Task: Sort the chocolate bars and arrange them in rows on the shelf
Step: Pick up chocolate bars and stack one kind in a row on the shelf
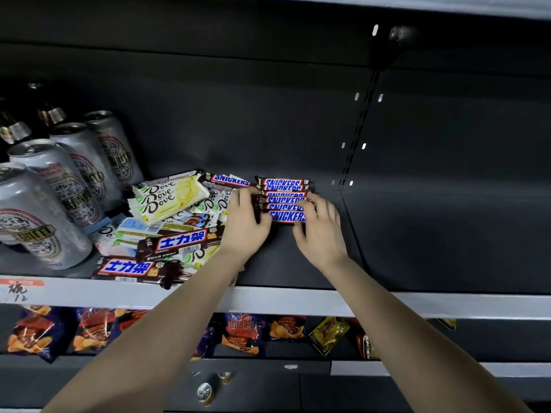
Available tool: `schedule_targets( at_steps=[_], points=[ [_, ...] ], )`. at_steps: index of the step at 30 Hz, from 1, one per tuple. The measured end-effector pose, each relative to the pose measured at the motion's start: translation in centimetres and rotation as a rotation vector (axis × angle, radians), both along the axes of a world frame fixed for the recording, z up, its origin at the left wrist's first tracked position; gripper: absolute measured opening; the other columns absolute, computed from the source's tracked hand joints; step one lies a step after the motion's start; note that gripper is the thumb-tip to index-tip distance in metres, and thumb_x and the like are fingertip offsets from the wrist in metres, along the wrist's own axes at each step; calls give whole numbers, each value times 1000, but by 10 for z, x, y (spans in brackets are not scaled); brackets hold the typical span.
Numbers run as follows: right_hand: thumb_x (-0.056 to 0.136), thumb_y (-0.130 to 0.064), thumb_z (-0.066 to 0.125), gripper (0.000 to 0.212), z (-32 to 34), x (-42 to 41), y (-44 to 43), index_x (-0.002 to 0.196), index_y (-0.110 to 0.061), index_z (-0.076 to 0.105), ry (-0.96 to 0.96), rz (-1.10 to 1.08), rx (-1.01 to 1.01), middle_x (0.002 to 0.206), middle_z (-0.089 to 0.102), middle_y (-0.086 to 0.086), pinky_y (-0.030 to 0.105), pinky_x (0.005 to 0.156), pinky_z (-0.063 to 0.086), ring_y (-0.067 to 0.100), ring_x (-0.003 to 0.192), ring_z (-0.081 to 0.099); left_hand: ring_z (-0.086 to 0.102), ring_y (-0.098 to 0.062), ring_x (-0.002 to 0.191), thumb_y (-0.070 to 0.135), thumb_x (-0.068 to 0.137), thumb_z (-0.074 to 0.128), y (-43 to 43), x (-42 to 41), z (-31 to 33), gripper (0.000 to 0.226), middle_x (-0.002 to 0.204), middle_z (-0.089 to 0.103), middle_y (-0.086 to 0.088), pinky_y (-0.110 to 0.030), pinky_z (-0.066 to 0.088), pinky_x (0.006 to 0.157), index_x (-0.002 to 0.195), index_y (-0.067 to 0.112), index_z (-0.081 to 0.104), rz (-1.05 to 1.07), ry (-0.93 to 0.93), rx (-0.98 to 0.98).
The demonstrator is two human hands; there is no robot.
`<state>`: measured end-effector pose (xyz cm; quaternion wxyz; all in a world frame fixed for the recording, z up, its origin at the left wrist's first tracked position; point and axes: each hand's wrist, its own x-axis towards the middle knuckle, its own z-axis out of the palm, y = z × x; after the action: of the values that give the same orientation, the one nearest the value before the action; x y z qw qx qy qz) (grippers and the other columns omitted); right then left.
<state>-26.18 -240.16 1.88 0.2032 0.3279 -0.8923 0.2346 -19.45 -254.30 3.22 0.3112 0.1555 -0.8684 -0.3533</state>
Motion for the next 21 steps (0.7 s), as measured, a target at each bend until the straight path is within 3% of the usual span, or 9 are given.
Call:
schedule_targets(
  at_steps=[4, 10, 13, 16, 21],
  points=[
    [81, -28, 38, 44, 14, 11, -20, 114, -8, 59, 44, 107, 2, 123, 54, 15, 48, 103, 38, 34, 113, 48, 43, -18, 107, 0, 79, 53, -1, 2, 12, 39, 118, 46, -13, -12, 27, 88, 118, 2, 45, 1, 73, 55],
    [76, -17, 44, 41, 25, 33, -54, 113, -6, 57, 66, 289, -48, 122, 54, 16, 50, 103, 37, 29, 116, 42, 45, -17, 106, -3, 78, 51, -16, 21, 32, 34, 113, 50, -10, -4, 26, 86, 112, 2, 49, -22, 112, -70],
    [80, -13, 57, 37, 26, 43, -66, 116, -5, 58, 61, 324, -47, 124, 54, 15, 49, 106, 35, 26, 118, 39, 47, -21, 110, 1, 79, 51, -35, 42, 34, 37, 116, 52, -10, -16, 32, 92, 116, 4, 47, 14, 40, -102],
    [86, -26, 43, 41, 23, 56, -77, 119, -5, 57, 64, 376, 16, 124, 54, 13, 49, 108, 33, 28, 120, 45, 49, -22, 109, 8, 80, 53, -53, 71, 31, 35, 116, 55, -6, -32, 42, 90, 114, 10, 49, 60, -66, -177],
    [86, -38, 33, 53, 15, 74, -98, 122, -6, 56, 50, 480, 134, 122, 56, 12, 49, 111, 28, 30, 116, 50, 55, -30, 100, 33, 73, 42, -77, 117, 22, 43, 105, 64, -7, -39, 45, 85, 106, 13, 59, 145, -252, -352]
  ],
)
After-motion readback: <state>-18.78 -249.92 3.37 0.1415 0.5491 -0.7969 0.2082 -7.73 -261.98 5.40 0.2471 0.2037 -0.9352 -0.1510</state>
